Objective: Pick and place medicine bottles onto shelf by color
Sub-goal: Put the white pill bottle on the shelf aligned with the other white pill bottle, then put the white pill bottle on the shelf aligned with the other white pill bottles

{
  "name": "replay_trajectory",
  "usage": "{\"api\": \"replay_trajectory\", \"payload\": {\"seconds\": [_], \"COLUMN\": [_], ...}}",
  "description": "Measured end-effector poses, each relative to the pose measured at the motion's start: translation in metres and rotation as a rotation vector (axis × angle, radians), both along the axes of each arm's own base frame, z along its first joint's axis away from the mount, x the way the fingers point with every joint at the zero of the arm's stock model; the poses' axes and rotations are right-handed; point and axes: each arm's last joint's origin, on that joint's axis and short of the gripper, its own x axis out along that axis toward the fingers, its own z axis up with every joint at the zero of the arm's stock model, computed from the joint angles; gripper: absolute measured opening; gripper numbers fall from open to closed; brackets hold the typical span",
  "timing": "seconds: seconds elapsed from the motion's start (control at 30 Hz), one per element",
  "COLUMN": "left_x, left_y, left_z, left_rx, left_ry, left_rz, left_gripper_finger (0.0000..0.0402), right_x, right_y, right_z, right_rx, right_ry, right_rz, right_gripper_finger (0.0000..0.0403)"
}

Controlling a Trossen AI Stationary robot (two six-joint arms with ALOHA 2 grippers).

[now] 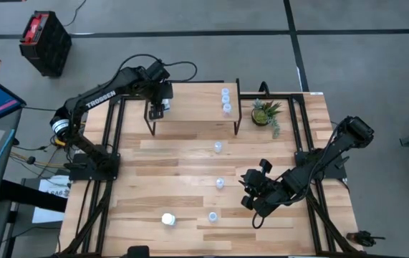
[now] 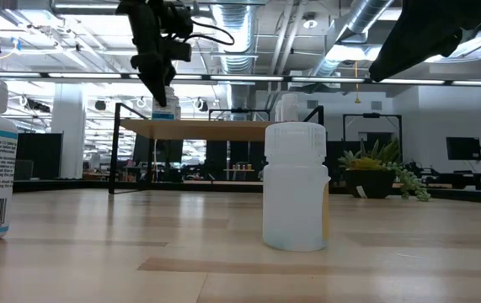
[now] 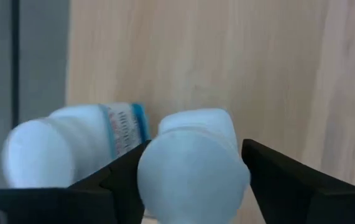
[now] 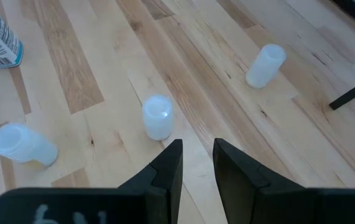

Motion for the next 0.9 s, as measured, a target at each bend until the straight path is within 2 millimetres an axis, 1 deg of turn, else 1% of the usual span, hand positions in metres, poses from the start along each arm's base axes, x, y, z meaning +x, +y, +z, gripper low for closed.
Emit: {"api": "replay_trajectory", "payload": {"seconds": [0.1, 0.2, 0.33, 0.43, 0.53, 0.67, 0.77, 0.9], "left_x": [0.0, 0.001, 0.001, 0.0, 0.001, 0.002, 0.005, 0.009], "left_y": [-0.001, -0.001, -0.004, -0.012, -0.026, -0.052, -0.072, -0.097], "left_z": [0.008, 0.021, 0.042, 0.061, 0.076, 0.087, 0.086, 0.085], "left_rx": [0.023, 0.043, 0.065, 0.059, -0.014, -0.19, -0.319, -0.408], "left_ry": [-0.003, -0.032, -0.066, -0.102, -0.147, -0.174, -0.166, -0.115], "left_rz": [0.006, 0.012, 0.012, 0.021, 0.016, -0.044, -0.1, -0.148], "left_gripper_finger": [0.0245, 0.0254, 0.0259, 0.0259, 0.0259, 0.0259, 0.0259, 0.0259], "right_x": [0.0, 0.0, 0.0, 0.0, 0.0, 0.0, 0.0, 0.0], "right_y": [0.0, 0.0, 0.0, 0.0, 0.0, 0.0, 0.0, 0.0], "right_z": [0.0, 0.0, 0.0, 0.0, 0.0, 0.0, 0.0, 0.0], "right_rx": [0.0, 0.0, 0.0, -0.001, -0.002, -0.003, -0.002, -0.001], "right_ry": [0.001, 0.0, 0.0, 0.001, 0.003, 0.004, 0.004, 0.003], "right_rz": [0.0, 0.0, 0.0, 0.0, 0.001, 0.001, 0.001, 0.0], "right_gripper_finger": [0.0111, 0.0111, 0.0111, 0.0111, 0.0111, 0.0111, 0.0111, 0.0111]}}
